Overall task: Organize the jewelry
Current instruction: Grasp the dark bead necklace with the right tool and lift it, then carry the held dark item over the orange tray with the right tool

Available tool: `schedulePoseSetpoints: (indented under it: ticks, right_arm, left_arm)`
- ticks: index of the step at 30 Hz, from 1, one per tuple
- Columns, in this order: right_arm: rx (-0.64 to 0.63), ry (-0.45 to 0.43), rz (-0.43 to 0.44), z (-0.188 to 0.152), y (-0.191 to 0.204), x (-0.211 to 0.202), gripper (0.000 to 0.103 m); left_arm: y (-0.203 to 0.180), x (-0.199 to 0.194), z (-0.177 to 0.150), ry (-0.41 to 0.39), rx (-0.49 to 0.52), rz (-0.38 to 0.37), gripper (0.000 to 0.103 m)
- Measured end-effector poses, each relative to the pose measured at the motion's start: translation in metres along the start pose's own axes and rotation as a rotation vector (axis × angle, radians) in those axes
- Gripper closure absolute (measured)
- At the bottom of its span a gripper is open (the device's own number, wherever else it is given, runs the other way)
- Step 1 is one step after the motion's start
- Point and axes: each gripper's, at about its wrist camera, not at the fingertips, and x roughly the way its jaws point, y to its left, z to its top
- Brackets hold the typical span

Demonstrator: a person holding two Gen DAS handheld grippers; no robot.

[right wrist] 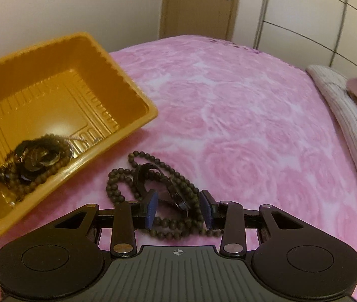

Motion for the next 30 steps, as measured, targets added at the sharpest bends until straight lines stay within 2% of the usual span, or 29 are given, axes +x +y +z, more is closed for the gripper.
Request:
schedulePoseSetpoints:
  ticks: [6, 10, 19, 25, 30]
  right_arm:
    - [-0.114, 0.032, -0.033, 0.002, 0.010, 0.023, 0.081]
    - [-0.133, 0.034, -0.052, -0.002, 0.014, 0.024, 0.091]
    - [0.098, -0.045, -0.040, -0.003, -0.011, -0.022, 0.094]
    - [0.180, -0.081, -0.073, -0.009, -0.028, -0.058, 0.094]
    - [0.229, -0.076, -0.098, -0.014, -0.038, -0.077, 0.094]
  left_arm:
    - [0.000, 0.000, 0.000, 0.000, -0.001, -0.001, 0.100]
    - [0.000, 0.000, 0.000, 0.001, -0.002, 0.000, 0.100]
    - [0.000, 0.000, 0.000, -0.002, -0.001, -0.002, 0.100]
    - [-0.001, -0.001, -0.001, -0.004, 0.000, -0.003, 0.099]
    - [-0.001, -0.002, -0.001, -0.005, 0.001, -0.003, 0.099]
